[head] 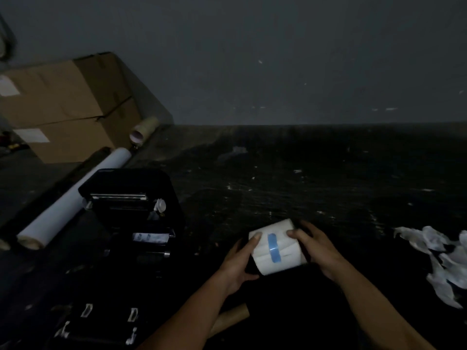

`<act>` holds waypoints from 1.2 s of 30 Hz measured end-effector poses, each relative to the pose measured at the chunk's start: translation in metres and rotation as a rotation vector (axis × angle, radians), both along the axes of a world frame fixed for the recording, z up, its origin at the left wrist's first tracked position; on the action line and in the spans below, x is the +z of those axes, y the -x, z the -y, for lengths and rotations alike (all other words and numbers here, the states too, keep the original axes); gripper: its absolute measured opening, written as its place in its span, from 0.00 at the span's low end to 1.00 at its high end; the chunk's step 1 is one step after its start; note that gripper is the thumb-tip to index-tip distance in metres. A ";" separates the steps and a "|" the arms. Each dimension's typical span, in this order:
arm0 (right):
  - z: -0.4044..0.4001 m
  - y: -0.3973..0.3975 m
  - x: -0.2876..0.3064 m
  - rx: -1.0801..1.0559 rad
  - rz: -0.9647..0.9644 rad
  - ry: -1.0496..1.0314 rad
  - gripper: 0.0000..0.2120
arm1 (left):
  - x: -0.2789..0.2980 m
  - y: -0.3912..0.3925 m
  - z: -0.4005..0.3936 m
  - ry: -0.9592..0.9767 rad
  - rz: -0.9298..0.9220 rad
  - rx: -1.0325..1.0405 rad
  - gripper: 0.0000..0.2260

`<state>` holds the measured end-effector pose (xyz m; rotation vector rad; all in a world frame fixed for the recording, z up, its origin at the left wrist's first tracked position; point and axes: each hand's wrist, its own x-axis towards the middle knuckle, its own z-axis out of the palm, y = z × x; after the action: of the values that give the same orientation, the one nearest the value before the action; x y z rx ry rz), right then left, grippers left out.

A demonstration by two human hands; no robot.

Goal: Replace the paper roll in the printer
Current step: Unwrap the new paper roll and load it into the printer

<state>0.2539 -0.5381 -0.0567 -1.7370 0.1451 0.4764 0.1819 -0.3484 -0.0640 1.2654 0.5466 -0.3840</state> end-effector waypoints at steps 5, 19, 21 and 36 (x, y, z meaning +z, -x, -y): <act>-0.003 0.008 -0.022 -0.069 -0.111 -0.200 0.40 | 0.004 -0.004 0.000 0.073 -0.025 -0.039 0.27; 0.004 0.034 -0.015 0.151 0.433 0.194 0.22 | 0.005 -0.008 0.002 -0.205 0.007 -0.075 0.52; -0.002 0.037 -0.012 0.175 0.549 0.256 0.19 | 0.005 -0.009 0.002 -0.212 -0.013 -0.087 0.52; -0.011 0.052 -0.012 0.038 0.556 0.090 0.07 | -0.004 -0.015 -0.004 -0.158 -0.044 -0.047 0.39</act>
<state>0.2024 -0.5272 -0.0686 -1.8997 -0.2678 0.0013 0.1969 -0.3440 -0.0683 1.4260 0.5947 -0.4152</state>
